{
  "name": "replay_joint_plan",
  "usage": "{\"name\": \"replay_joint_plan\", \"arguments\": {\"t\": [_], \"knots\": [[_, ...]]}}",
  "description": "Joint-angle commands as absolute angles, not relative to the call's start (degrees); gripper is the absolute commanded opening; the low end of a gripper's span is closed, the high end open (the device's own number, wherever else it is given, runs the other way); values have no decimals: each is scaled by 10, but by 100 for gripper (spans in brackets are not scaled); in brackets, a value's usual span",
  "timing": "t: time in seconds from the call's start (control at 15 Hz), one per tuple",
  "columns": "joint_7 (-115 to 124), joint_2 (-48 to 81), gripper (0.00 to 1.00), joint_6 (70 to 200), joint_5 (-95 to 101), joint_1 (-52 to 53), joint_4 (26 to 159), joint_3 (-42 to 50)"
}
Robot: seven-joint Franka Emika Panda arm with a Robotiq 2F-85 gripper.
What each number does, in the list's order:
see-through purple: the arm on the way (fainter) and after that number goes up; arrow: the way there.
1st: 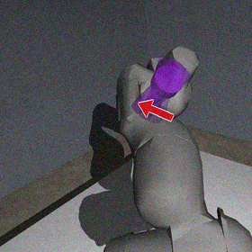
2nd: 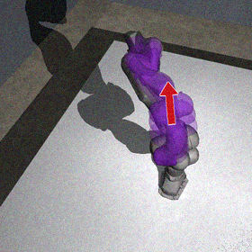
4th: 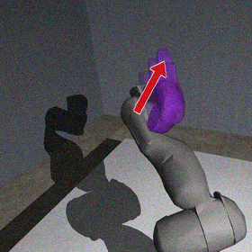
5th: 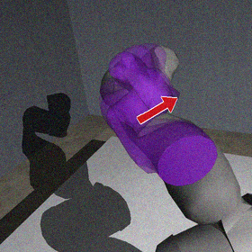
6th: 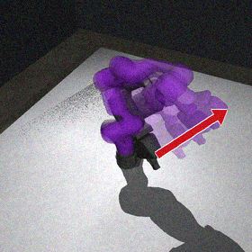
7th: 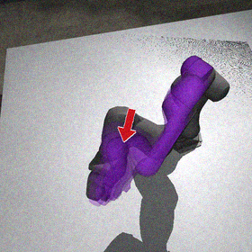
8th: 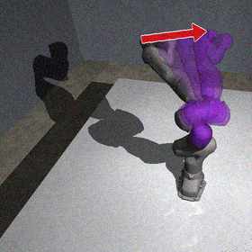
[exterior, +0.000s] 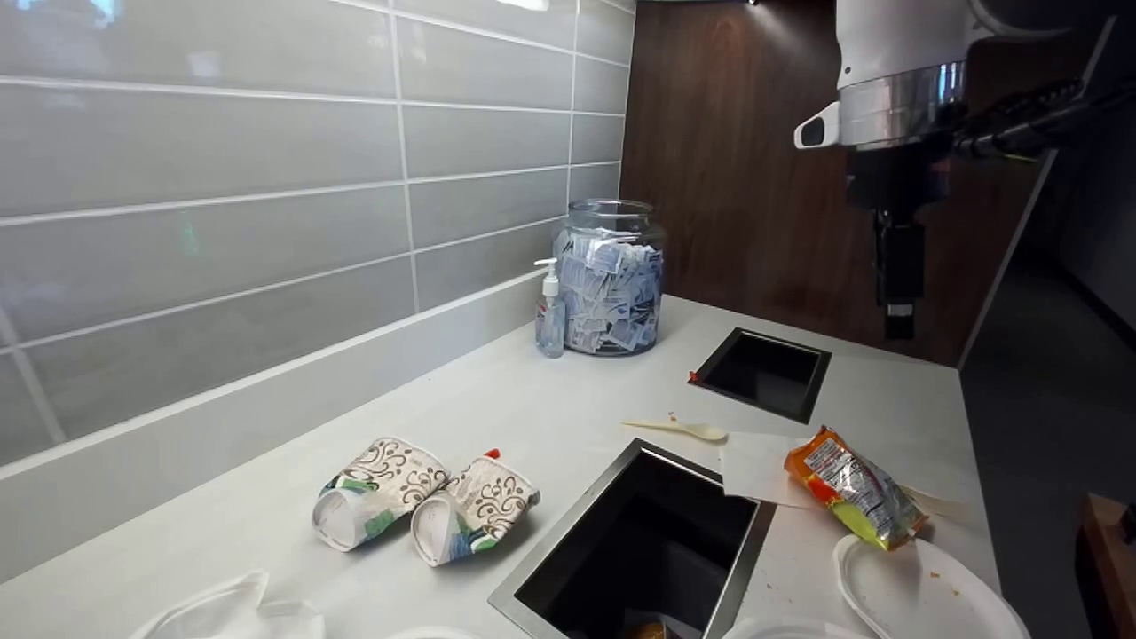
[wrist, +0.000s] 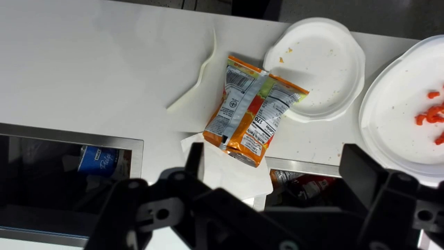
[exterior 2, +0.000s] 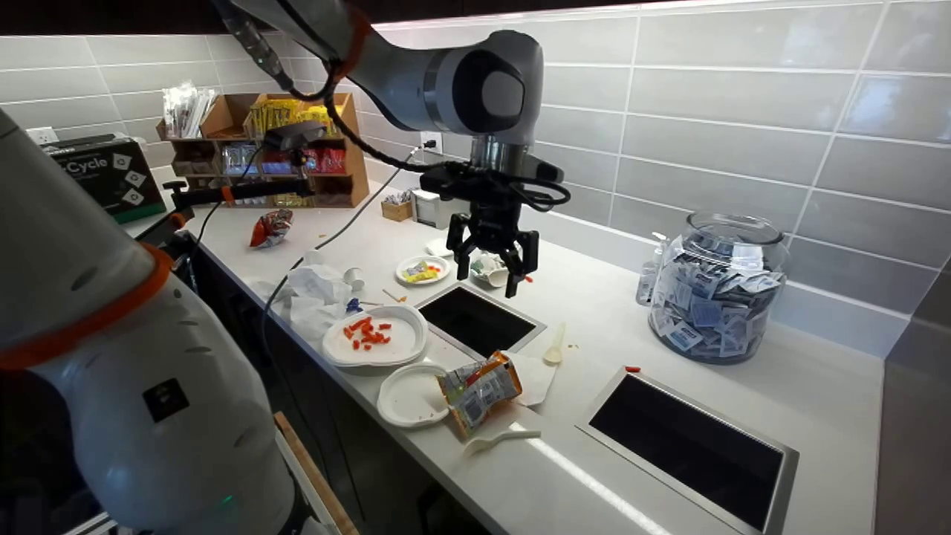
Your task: Put the orange packet in the left bin
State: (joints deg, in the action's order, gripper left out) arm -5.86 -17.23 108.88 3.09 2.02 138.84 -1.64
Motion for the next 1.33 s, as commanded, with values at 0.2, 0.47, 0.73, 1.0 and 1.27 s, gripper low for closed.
{"name": "replay_joint_plan", "arguments": {"t": [0.2, 0.47, 0.73, 1.0, 1.27], "knots": [[-74, -126, 100, 1041, -16, 15, 1367, 7], [-116, -98, 100, 1033, -36, 9, 1384, 24], [-152, -86, 100, 1104, -28, 6, 1415, 26], [-179, -69, 100, 1174, -45, 5, 1442, 27], [-194, -42, 100, 1238, -59, 5, 1460, 27]]}}
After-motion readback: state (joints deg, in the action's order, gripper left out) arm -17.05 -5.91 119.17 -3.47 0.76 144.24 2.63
